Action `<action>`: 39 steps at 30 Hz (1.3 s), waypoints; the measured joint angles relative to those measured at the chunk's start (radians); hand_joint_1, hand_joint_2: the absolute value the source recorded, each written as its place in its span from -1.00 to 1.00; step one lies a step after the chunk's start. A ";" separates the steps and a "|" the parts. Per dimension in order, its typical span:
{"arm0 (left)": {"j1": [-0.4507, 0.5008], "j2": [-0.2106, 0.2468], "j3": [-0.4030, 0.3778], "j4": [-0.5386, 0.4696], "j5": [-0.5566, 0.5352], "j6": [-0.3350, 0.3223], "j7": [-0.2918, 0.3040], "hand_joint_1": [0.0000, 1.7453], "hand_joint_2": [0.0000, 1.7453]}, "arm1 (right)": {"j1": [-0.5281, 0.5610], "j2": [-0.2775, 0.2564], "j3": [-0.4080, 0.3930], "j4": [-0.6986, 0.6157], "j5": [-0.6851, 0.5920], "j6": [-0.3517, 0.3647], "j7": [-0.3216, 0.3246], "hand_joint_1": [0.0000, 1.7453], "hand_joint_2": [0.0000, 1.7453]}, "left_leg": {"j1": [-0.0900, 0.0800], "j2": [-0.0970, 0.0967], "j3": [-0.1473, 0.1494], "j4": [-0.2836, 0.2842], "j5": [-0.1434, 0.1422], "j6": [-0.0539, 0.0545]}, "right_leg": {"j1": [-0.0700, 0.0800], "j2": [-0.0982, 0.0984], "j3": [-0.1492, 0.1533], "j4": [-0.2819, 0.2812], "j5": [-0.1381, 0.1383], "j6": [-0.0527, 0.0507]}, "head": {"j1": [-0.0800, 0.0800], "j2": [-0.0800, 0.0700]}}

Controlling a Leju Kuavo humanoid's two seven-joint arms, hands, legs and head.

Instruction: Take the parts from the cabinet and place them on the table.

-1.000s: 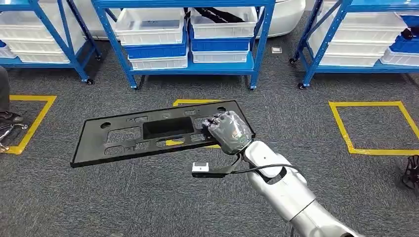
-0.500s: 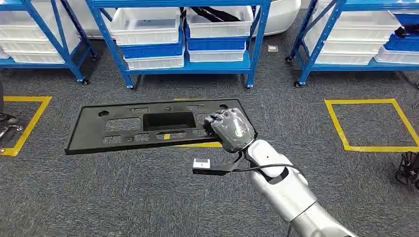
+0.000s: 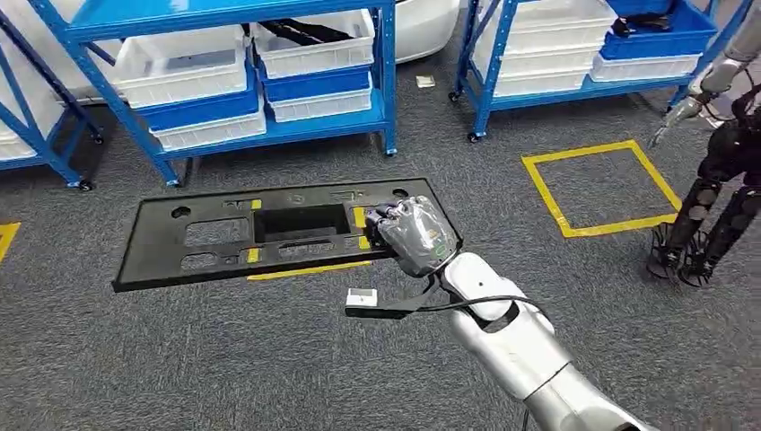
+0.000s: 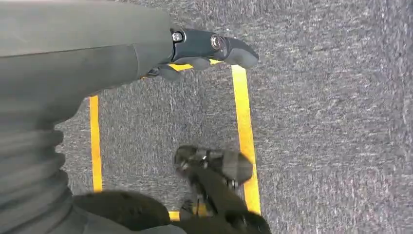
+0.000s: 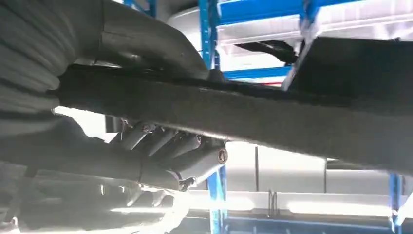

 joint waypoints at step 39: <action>0.001 -0.004 -0.001 0.000 0.006 0.003 0.005 -1.00 1.00 | -0.018 0.013 0.001 0.010 0.006 0.008 0.008 1.00 1.00 | -0.025 -0.054 0.161 -0.290 0.118 0.031 | -0.005 0.090 -0.011 -0.035 0.037 0.054 | 0.019 0.000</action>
